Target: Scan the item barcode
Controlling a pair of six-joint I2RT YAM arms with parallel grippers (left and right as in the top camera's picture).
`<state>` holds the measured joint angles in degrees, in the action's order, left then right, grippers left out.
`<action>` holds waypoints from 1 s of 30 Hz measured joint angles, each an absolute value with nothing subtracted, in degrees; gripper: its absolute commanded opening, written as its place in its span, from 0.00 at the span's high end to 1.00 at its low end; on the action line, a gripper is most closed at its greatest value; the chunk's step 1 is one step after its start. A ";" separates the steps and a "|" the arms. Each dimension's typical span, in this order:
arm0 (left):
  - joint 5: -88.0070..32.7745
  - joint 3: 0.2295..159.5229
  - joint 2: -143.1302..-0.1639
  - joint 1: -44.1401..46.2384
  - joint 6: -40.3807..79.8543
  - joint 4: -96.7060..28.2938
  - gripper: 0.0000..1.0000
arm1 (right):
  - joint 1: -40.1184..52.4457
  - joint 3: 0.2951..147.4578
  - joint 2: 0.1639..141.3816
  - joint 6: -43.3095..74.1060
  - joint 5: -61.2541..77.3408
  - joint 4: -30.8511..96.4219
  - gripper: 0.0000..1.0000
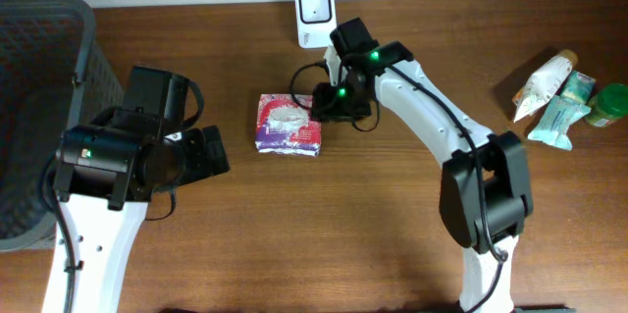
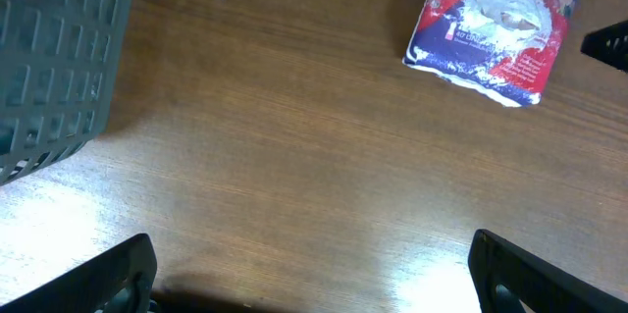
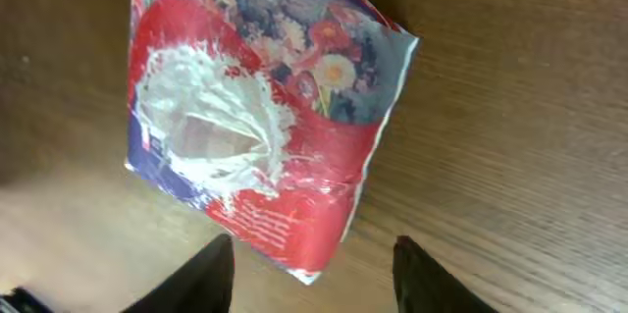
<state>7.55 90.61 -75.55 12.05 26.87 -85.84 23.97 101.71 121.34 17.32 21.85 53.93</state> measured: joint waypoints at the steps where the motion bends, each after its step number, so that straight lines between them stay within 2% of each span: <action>1: 7.55 90.61 -75.55 12.05 26.87 -85.86 0.01 | 23.97 101.71 121.34 16.67 21.54 54.11 0.04; 2: 7.55 90.61 -75.55 12.05 26.87 -85.86 0.01 | 23.90 101.71 121.34 16.49 20.34 54.13 0.01; 10: 7.55 90.61 -75.55 12.05 26.87 -85.84 0.01 | 18.72 101.71 121.34 16.53 16.49 53.80 0.02; 20: 7.55 90.61 -75.55 12.05 26.87 -85.84 0.01 | 18.90 101.71 121.34 16.51 16.51 53.30 0.01; 24: 7.55 90.61 -75.55 12.05 26.87 -85.86 0.01 | 18.90 101.71 123.24 16.49 22.70 51.35 0.00; 26: 7.55 90.61 -75.55 12.05 26.87 -85.86 0.01 | 18.90 101.71 124.97 16.51 26.57 49.32 0.06; 28: 7.55 90.61 -75.55 12.05 26.87 -85.82 0.01 | 18.90 101.69 127.85 16.51 31.51 47.77 0.19; 30: 7.55 90.61 -75.55 12.05 26.87 -85.84 0.01 | 18.90 101.69 132.11 16.71 37.80 46.74 0.44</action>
